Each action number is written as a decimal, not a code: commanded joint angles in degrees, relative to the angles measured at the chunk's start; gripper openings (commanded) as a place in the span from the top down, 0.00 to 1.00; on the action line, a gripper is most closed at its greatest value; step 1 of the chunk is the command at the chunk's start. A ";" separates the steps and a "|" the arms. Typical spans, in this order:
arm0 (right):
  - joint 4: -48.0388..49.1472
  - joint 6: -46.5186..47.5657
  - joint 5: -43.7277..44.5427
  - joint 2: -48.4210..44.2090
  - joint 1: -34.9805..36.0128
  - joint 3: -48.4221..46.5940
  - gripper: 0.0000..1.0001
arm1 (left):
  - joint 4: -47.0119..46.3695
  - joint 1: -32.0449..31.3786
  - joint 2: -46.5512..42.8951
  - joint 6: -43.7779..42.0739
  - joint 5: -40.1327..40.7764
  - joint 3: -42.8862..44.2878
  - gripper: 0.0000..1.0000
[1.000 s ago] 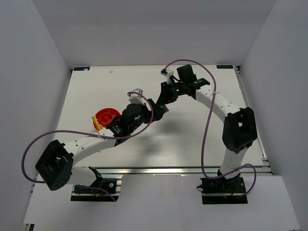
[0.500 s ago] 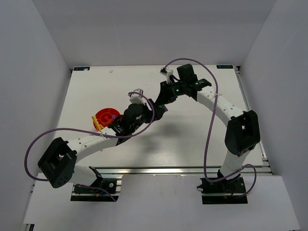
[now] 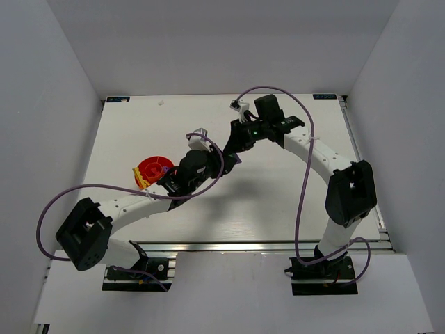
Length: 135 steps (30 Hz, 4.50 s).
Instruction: Sort the legos into containers by color
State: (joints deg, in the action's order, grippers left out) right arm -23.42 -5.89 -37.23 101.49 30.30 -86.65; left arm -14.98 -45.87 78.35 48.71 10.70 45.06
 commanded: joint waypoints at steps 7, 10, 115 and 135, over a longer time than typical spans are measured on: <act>2.32 5.53 14.63 -4.81 -0.60 2.36 1.00 | 2.23 0.43 -3.37 -2.30 -0.60 0.30 1.00; 2.76 5.63 15.61 -4.99 -0.95 3.94 1.00 | 3.12 0.95 -5.92 -2.83 0.11 -1.37 1.00; 25.62 -16.61 14.65 20.07 15.15 -23.48 0.40 | 48.04 1.48 -39.70 -26.73 30.61 3.02 1.00; 20.90 -1.15 -11.71 -15.62 -8.68 19.93 0.56 | 48.11 28.80 -7.18 -28.67 7.25 20.40 1.00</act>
State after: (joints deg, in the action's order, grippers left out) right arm 1.19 -12.38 -42.19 88.29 23.42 -68.05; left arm 31.55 -21.41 68.84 20.32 27.07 61.06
